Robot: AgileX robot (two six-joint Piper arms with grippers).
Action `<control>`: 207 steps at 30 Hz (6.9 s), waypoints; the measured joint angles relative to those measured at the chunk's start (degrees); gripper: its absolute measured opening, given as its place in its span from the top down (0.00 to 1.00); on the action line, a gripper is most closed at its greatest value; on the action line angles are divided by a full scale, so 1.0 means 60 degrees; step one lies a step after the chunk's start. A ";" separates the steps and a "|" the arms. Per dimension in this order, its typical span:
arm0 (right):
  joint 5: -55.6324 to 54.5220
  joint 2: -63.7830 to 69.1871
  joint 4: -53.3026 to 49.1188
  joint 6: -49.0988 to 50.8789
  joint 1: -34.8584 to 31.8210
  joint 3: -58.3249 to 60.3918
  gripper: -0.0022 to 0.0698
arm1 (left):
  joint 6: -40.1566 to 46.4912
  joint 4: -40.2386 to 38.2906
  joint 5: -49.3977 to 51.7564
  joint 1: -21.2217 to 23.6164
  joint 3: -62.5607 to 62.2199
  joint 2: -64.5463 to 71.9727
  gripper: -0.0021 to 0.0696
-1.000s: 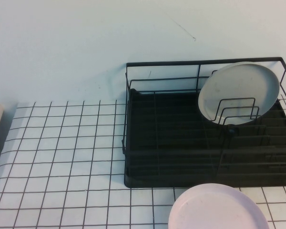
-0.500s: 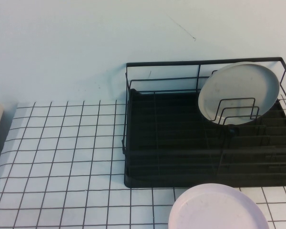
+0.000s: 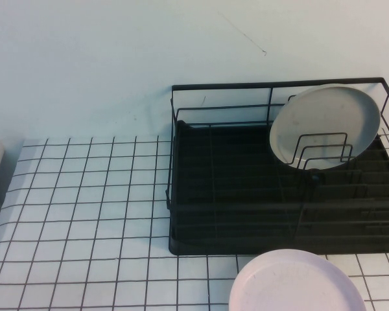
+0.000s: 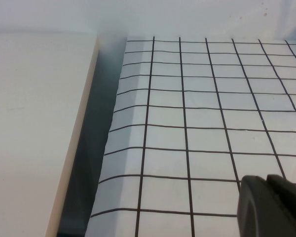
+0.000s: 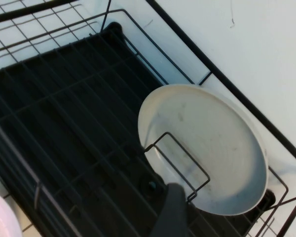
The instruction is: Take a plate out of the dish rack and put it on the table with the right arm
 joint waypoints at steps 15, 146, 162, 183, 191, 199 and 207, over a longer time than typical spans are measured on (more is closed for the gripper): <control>-0.0470 0.0292 0.0102 -0.0743 0.0000 -0.0234 0.14 | 0.0000 0.0000 0.0000 0.0000 0.0000 0.0000 0.97; 0.1427 0.2632 0.2647 -0.0113 0.0016 0.3938 0.44 | 0.0000 0.0000 0.0000 0.0000 0.0000 0.0000 0.97; 0.3204 -0.1476 0.4910 -0.0688 0.0016 0.2875 0.96 | 0.0000 0.0000 0.0000 0.0000 0.0000 0.0000 0.97; 0.1732 -0.7506 0.4587 -0.0691 0.0016 0.4332 0.97 | 0.0000 0.0000 0.0000 0.0000 0.0000 0.0000 0.97; 0.0144 -0.7646 0.3817 -0.1001 0.0016 0.4347 0.97 | 0.0000 0.0000 0.0000 0.0000 0.0000 0.0000 0.97; -0.0557 -0.8217 0.3601 -0.1081 0.0097 0.4851 0.97 | 0.0000 0.0000 0.0000 0.0000 0.0000 0.0000 0.97; -0.2410 -0.8743 0.3533 -0.1081 0.0097 0.6155 0.97 | 0.0000 0.0000 0.0000 0.0000 0.0000 0.0000 0.97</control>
